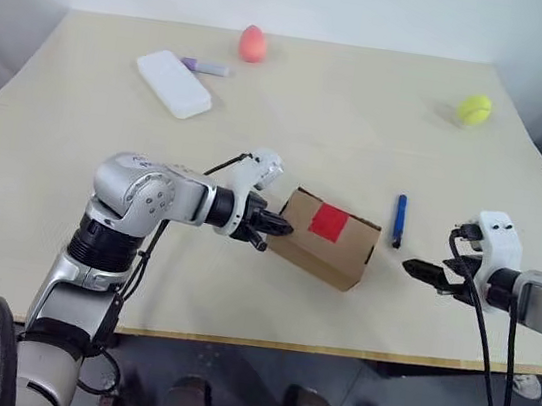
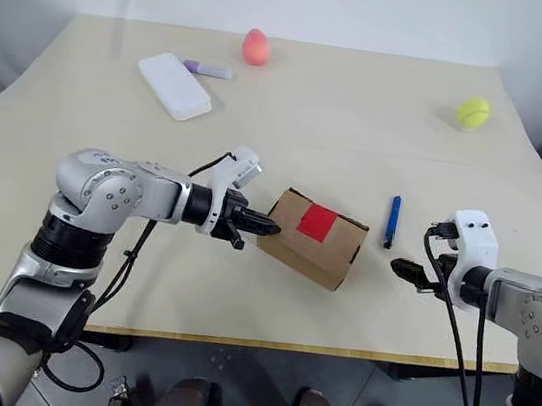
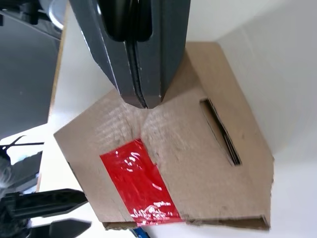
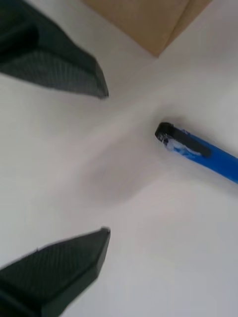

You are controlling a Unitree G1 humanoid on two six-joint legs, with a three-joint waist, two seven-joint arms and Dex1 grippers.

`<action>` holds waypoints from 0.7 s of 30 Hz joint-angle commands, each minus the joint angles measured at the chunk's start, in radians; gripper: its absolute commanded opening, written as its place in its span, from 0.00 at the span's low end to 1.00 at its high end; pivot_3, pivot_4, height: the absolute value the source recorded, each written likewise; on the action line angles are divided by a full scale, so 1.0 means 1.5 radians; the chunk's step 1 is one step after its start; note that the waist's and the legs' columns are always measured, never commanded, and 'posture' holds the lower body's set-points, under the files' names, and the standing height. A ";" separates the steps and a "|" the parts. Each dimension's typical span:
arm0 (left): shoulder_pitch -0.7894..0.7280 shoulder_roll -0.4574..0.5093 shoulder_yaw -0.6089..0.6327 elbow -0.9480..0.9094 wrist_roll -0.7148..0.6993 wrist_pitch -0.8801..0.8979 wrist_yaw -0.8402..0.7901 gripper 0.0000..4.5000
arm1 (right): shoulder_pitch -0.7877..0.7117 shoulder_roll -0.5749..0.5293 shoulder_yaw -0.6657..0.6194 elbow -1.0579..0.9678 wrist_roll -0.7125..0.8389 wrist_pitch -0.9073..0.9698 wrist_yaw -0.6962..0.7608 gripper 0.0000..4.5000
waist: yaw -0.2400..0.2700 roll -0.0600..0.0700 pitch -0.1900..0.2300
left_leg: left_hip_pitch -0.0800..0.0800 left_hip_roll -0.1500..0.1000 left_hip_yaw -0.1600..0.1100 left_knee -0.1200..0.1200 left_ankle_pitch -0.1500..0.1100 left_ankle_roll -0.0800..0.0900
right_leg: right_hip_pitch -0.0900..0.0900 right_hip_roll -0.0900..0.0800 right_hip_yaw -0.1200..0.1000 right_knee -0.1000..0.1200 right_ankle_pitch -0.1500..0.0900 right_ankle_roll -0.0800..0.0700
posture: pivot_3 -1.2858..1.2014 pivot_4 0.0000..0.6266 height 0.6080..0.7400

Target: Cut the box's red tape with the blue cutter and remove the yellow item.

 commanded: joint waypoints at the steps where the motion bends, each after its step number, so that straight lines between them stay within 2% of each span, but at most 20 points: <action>1: -0.022 0.033 -0.003 0.016 0.026 -0.011 -0.034 0.00 | -0.030 -0.039 0.015 -0.002 -0.004 -0.070 0.026 1.00 | -0.001 0.000 0.000 | 0.000 0.000 0.000 0.000 0.000 0.000 | 0.000 0.000 0.000 0.000 0.000 0.000 | 0.52 0.24 1.00; 5: -0.050 0.065 0.010 0.032 0.013 0.001 -0.094 0.00 | -0.091 -0.063 0.095 0.088 -0.044 -0.215 0.075 1.00 | -0.004 0.000 0.000 | 0.000 0.000 0.000 0.000 0.000 0.000 | 0.000 0.000 0.000 0.000 0.000 0.000 | 0.52 0.24 1.00; 8: -0.059 0.099 0.017 0.019 -0.012 0.031 -0.144 0.00 | -0.148 -0.087 0.198 0.173 -0.093 -0.337 0.158 0.87 | -0.006 0.000 0.000 | 0.000 0.000 0.000 -0.001 0.000 0.000 | 0.000 0.000 0.000 -0.001 0.000 0.000 | 0.52 0.24 1.00; 11: -0.051 0.120 0.028 -0.004 -0.031 0.069 -0.165 0.00 | -0.244 -0.063 0.298 0.298 -0.153 -0.437 0.225 0.63 | -0.014 0.000 0.001 | -0.001 0.000 0.001 -0.002 0.000 0.000 | -0.001 0.000 0.000 -0.001 0.000 0.000 | 0.52 0.24 1.00; 12: -0.044 0.127 0.024 -0.017 -0.037 0.081 -0.172 0.00 | -0.272 -0.051 0.323 0.343 -0.173 -0.470 0.241 0.58 | -0.016 0.000 0.001 | -0.001 0.000 0.001 -0.001 0.000 0.000 | -0.001 0.000 0.000 -0.001 0.000 0.000 | 0.52 0.24 1.00; 16: 0.002 0.133 -0.006 -0.082 -0.049 0.108 -0.178 0.00 | -0.365 0.006 0.397 0.518 -0.242 -0.588 0.304 0.26 | -0.020 0.001 0.001 | -0.001 0.000 0.001 -0.001 0.000 0.000 | -0.002 0.000 0.000 -0.001 0.000 0.000 | 0.52 0.24 1.00; 19: 0.052 0.076 0.006 -0.127 -0.053 0.129 -0.139 0.00 | -0.419 0.061 0.434 0.638 -0.278 -0.653 0.358 0.05 | -0.024 0.001 0.001 | -0.001 0.000 0.000 -0.001 0.000 0.000 | -0.002 0.000 0.000 0.000 0.000 0.001 | 0.52 0.24 1.00; 21: 0.080 0.007 0.023 -0.132 -0.033 0.130 -0.090 0.00 | -0.437 0.092 0.455 0.690 -0.300 -0.681 0.395 0.01 | -0.023 0.000 0.001 | -0.002 0.000 0.000 -0.001 0.000 0.000 | -0.002 0.000 -0.001 0.000 0.000 0.001 | 0.52 0.24 1.00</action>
